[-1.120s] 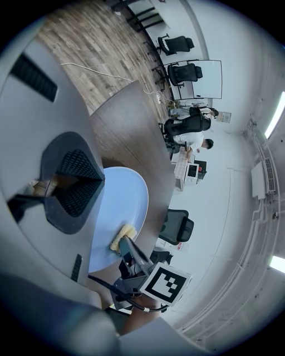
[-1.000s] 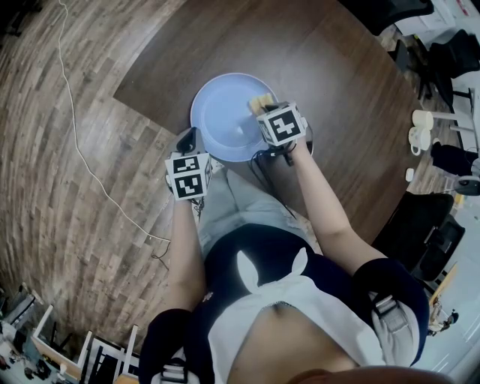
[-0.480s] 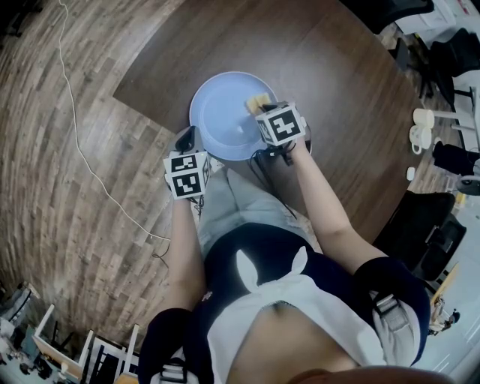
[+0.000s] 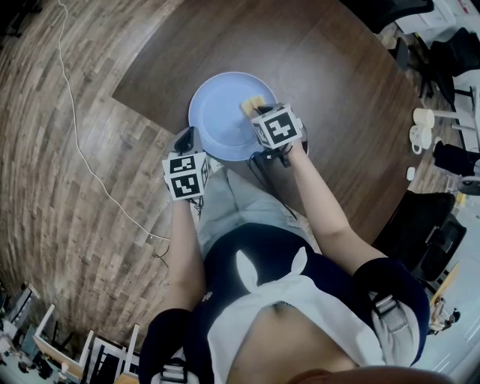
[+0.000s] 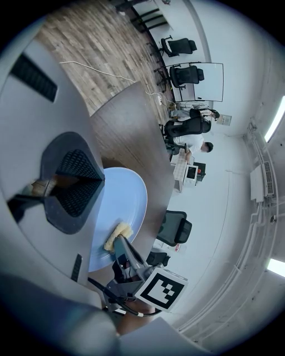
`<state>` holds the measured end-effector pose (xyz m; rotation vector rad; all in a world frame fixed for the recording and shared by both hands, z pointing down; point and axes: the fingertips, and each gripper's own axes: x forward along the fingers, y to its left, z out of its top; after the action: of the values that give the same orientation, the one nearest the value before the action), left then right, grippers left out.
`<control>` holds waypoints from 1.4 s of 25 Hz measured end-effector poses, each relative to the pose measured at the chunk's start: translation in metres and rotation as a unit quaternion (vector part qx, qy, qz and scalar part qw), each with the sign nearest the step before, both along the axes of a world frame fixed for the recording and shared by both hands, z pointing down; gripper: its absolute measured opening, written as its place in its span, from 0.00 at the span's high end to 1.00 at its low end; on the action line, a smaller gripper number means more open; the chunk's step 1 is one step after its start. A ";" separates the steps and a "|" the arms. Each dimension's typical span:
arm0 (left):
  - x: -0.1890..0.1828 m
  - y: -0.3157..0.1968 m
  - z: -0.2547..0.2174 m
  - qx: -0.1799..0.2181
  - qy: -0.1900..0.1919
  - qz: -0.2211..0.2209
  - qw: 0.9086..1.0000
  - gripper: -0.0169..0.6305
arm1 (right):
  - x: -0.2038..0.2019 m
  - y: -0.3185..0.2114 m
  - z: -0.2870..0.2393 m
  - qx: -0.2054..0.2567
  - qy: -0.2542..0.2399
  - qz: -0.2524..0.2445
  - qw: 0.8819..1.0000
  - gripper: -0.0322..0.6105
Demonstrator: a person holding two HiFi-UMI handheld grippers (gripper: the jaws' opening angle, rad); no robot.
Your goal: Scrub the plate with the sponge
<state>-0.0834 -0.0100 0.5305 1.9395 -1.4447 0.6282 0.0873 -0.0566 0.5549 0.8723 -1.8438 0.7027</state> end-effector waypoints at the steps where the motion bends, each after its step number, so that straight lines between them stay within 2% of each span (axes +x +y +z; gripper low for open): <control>1: 0.000 0.000 0.000 0.000 0.000 0.000 1.000 0.97 | -0.001 0.000 0.000 0.000 -0.001 -0.002 1.000 0.91; 35: -0.001 -0.001 0.001 0.002 0.006 -0.003 1.000 0.97 | -0.080 0.036 -0.004 0.002 -0.028 -0.122 0.992 0.91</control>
<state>-0.0847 -0.0106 0.5313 1.9379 -1.4440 0.6100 0.0077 -0.0207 0.5508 0.6218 -1.9610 0.5737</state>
